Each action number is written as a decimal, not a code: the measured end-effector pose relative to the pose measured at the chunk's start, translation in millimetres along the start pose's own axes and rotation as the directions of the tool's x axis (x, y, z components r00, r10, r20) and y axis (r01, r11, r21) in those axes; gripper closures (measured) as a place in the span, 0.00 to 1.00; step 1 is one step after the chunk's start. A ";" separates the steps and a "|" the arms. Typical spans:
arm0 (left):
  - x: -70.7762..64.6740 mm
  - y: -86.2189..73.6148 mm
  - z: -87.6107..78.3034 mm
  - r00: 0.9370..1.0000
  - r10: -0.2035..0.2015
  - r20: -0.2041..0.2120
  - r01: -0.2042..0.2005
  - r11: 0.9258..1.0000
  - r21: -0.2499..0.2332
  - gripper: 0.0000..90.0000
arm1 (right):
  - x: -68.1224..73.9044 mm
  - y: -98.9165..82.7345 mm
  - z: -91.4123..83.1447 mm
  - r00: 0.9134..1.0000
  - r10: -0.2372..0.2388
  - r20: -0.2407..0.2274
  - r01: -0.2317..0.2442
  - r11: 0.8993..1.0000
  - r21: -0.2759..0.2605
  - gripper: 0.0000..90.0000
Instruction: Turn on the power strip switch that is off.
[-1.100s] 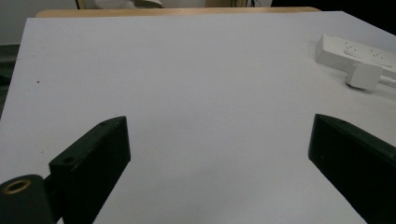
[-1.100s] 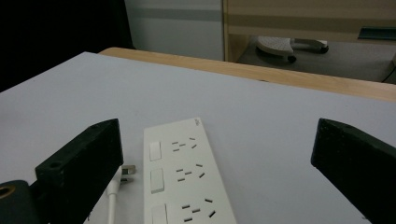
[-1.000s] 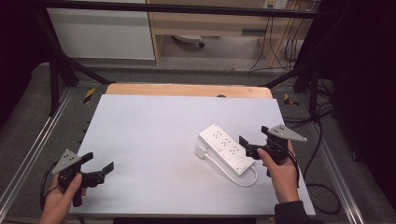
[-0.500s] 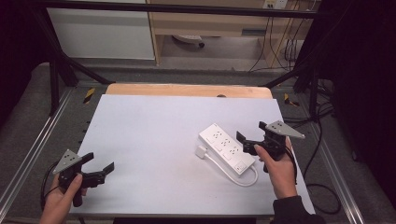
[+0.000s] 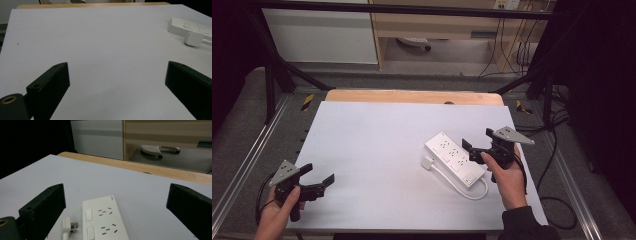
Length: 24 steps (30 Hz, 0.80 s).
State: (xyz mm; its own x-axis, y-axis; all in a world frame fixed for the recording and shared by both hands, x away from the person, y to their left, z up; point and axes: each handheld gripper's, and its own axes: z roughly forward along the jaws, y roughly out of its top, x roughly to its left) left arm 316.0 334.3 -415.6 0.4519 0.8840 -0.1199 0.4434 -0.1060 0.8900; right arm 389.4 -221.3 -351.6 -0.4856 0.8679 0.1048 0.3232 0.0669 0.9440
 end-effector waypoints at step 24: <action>-0.4 0.1 0.4 1.000 0.013 0.001 -0.013 1.000 0.009 0.06 | 4.2 5.0 23.0 0.999 -0.007 -0.035 0.009 0.999 0.052 0.04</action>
State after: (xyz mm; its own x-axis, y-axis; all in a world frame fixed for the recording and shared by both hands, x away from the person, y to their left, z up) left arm 316.1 333.7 -415.6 0.4588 0.8819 -0.1088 0.4442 -0.1216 0.8876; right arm 407.6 -206.0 -353.6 -0.5158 0.8497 0.1093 0.3611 0.1000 0.9272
